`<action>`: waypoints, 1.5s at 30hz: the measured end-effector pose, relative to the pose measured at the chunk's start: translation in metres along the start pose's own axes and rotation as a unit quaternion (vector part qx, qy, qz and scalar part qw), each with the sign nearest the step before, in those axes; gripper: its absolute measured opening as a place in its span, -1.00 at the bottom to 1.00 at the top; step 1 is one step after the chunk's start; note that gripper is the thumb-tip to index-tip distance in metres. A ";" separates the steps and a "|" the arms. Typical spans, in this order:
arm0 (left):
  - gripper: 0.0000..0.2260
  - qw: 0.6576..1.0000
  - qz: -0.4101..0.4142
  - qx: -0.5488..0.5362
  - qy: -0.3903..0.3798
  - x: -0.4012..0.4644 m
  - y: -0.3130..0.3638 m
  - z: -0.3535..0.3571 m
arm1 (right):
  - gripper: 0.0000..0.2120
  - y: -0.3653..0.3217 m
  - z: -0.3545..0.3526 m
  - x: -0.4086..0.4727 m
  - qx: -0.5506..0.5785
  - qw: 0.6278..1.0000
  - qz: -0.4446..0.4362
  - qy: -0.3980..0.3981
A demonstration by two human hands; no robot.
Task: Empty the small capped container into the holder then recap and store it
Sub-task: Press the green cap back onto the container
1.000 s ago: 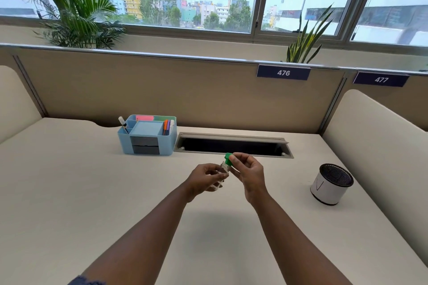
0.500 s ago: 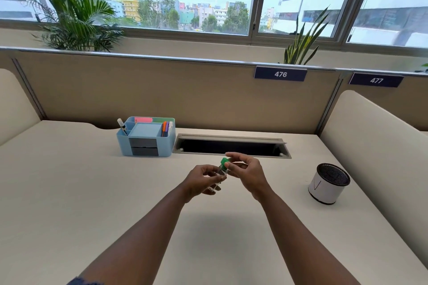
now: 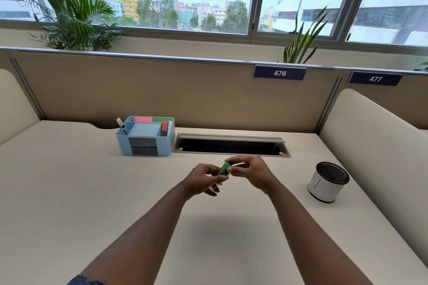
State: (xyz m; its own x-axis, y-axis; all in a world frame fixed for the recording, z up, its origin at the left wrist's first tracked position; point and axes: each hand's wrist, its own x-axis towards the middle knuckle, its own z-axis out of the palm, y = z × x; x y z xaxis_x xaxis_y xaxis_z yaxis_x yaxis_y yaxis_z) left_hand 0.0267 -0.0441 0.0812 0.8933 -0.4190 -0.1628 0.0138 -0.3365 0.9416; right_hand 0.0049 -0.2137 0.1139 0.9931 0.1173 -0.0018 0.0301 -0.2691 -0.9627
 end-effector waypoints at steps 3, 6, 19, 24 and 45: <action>-0.73 0.998 0.017 0.057 0.015 0.000 -0.001 0.001 | -0.79 0.002 -0.001 0.000 -0.029 1.000 0.010 0.006; -0.73 0.995 0.032 0.084 0.035 0.001 -0.003 0.002 | -0.82 0.004 0.000 -0.001 -0.027 0.999 0.026 0.015; -0.78 0.999 0.023 0.048 -0.012 -0.002 0.004 -0.001 | -0.82 0.008 0.003 -0.002 0.056 0.995 0.072 0.033; -0.85 0.997 -0.008 -0.020 -0.079 -0.006 0.008 -0.007 | -0.74 0.005 -0.005 -0.004 0.067 0.997 0.040 -0.024; -0.84 0.992 -0.052 0.015 -0.113 0.002 -0.002 -0.003 | -0.68 0.016 -0.009 -0.002 -0.054 0.996 0.020 -0.066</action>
State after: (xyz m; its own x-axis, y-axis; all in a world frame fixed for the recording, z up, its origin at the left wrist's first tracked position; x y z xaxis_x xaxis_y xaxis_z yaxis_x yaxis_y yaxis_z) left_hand 0.0298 -0.0415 0.0797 0.7638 -0.5581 -0.3244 0.0849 -0.4114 0.9075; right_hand 0.0045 -0.2271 0.1007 0.9702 0.2279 -0.0818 0.0105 -0.3769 -0.9262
